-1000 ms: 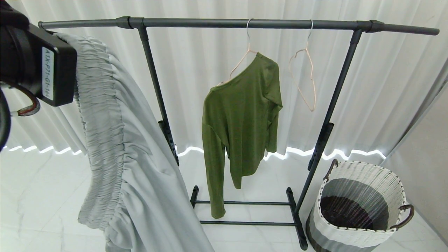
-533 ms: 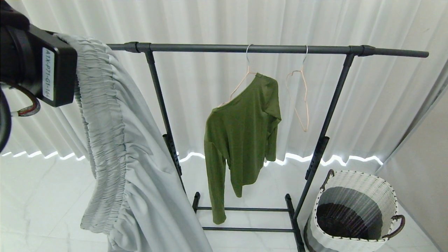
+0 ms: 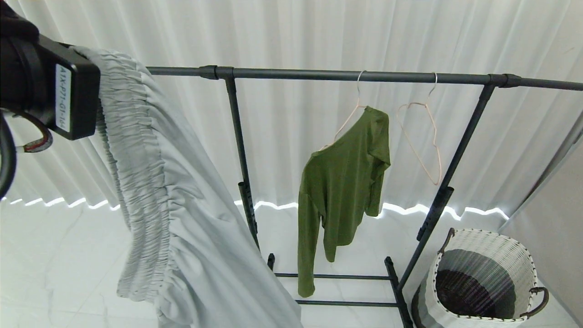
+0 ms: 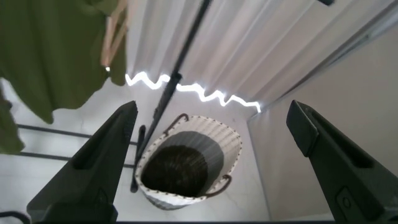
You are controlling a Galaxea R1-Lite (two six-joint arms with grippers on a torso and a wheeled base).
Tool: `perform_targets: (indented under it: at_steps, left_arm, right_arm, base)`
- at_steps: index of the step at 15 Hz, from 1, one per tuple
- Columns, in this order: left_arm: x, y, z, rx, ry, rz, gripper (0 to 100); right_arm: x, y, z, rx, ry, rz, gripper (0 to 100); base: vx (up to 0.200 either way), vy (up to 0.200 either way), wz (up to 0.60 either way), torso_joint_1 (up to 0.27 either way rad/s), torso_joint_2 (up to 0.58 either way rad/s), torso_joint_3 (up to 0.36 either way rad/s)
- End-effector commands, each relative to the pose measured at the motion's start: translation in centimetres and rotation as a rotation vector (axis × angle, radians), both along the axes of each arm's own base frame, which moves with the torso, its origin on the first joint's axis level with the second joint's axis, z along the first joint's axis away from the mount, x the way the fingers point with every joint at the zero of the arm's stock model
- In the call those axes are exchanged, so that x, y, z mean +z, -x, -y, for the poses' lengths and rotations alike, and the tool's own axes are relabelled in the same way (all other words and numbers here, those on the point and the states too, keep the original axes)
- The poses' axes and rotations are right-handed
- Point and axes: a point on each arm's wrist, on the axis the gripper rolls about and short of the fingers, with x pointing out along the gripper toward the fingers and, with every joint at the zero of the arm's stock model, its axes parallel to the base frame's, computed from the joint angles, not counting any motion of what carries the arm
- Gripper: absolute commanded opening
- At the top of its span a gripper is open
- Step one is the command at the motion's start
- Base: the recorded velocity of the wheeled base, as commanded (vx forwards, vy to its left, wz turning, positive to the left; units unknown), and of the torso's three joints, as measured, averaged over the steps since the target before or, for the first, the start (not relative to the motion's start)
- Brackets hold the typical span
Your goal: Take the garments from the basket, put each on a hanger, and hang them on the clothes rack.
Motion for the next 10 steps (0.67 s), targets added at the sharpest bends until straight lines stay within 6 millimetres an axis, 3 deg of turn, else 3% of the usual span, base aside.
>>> perform_targets:
  at_steps: [1,3,10]
  left_arm:
    - [-0.14,-0.07,0.09,-0.001,-0.005,-0.004,0]
    - [-0.42,-0.13,0.15,-0.001,-0.013,-0.012,0]
    - [-0.73,-0.23,0.24,-0.001,-0.021,-0.021,0]
  right_arm:
    - [-0.04,-0.07,-0.01,0.0,0.001,-0.003,100]
    - [-0.05,-0.11,-0.02,0.0,0.001,-0.005,100]
    - [-0.66,-0.95,-0.14,-0.002,0.007,-0.043,100]
  base:
    - [0.0,0.0,0.0,0.0,0.0,0.0]
    - [0.0,0.0,0.0,0.0,0.0,0.0]
    - [0.2,0.0,0.0,0.003,0.0,0.0]
